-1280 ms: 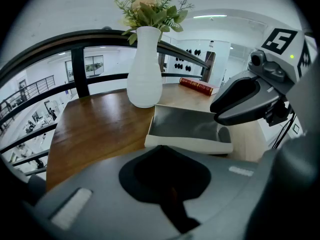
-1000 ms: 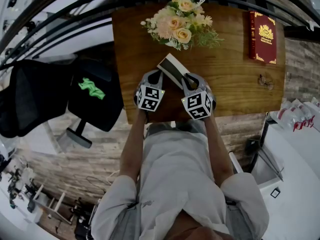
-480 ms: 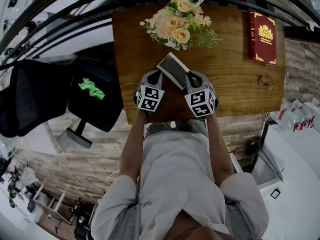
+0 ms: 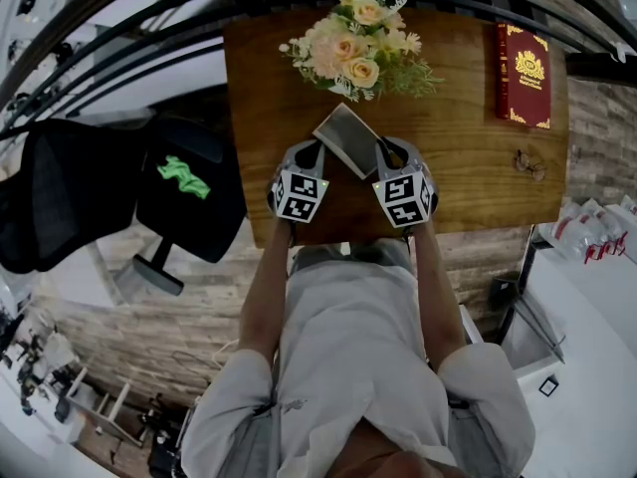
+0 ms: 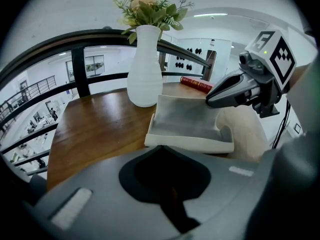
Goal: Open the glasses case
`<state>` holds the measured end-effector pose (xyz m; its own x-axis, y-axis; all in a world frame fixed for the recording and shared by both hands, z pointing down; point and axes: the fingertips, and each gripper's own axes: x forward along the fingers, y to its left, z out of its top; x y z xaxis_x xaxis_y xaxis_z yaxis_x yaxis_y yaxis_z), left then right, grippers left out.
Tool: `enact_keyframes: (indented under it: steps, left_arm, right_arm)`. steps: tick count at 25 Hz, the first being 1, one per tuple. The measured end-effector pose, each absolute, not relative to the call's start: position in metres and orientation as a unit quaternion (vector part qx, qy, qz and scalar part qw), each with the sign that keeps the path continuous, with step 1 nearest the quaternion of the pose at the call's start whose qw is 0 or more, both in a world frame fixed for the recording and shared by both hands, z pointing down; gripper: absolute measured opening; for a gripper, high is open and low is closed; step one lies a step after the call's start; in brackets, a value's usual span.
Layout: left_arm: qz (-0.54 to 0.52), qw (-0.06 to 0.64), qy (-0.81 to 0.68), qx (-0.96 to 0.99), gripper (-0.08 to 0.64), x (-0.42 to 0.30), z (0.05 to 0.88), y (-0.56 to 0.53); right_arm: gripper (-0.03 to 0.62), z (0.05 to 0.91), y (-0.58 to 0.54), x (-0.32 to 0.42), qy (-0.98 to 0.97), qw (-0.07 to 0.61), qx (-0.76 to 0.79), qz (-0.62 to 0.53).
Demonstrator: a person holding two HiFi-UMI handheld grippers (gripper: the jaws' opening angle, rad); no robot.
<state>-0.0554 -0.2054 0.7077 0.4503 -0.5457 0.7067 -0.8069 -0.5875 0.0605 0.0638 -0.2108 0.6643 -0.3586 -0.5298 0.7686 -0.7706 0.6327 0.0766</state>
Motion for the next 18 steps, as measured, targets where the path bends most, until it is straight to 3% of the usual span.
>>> enact_keyframes:
  steps: [13,18]
  left_arm:
    - [0.330,0.199,-0.406,0.829,0.020,-0.055,0.710,-0.205]
    - [0.321,0.201,-0.410,0.830,0.020,-0.056,0.709,-0.206]
  right_arm:
    - [0.066,0.672,-0.224,0.075,-0.798,0.391,0.427,0.167]
    - [0.091,0.666,-0.223,0.074,-0.813,0.346,0.427,0.190]
